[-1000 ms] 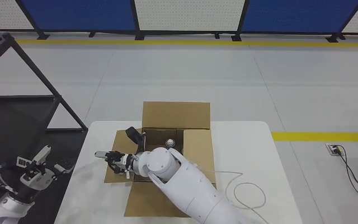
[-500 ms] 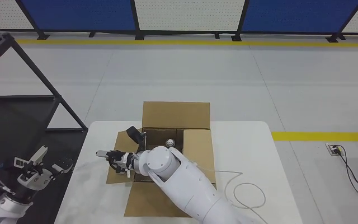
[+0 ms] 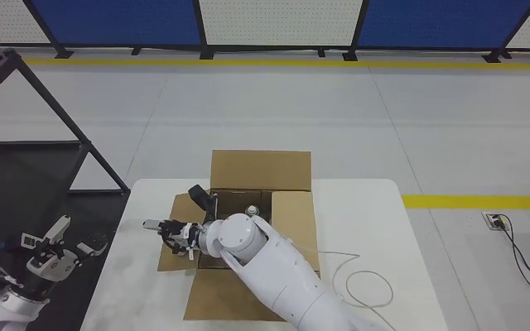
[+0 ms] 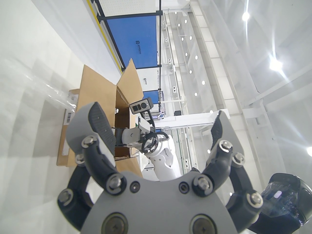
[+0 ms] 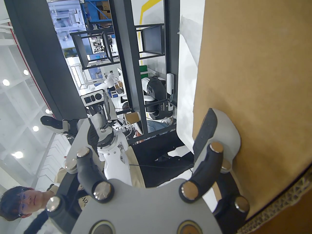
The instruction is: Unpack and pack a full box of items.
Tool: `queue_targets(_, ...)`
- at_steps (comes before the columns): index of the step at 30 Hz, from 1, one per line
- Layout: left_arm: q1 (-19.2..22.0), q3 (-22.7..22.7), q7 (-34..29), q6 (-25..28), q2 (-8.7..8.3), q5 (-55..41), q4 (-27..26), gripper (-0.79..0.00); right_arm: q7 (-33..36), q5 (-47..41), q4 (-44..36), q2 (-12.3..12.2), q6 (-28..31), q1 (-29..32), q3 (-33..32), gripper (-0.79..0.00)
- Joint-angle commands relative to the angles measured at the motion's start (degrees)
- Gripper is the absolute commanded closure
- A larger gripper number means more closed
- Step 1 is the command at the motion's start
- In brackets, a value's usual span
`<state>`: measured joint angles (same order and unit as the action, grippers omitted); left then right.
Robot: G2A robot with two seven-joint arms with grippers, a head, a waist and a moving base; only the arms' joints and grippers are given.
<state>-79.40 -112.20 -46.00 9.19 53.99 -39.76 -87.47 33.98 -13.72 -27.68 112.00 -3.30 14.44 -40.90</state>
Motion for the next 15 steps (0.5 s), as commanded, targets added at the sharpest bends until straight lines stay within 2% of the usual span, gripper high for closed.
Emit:
queue_targets(1,0.1,0.1,0.0,0.0,0.01,0.1,-0.1,-0.785,0.3,-0.1,-0.5,-0.2,1.7,0.2,-0.6,-0.785)
queue_targets(8,0.4,0.4,0.1,-0.3,0.03,0.4,-0.3,-0.785,1.3,1.0,-3.6,-1.3,5.9,1.3,-2.9,-0.785)
queue_targets(15,0.7,0.8,0.3,-0.7,0.04,1.1,-0.9,-0.785,1.8,3.5,-8.3,-3.2,6.3,2.9,-6.0,-0.785)
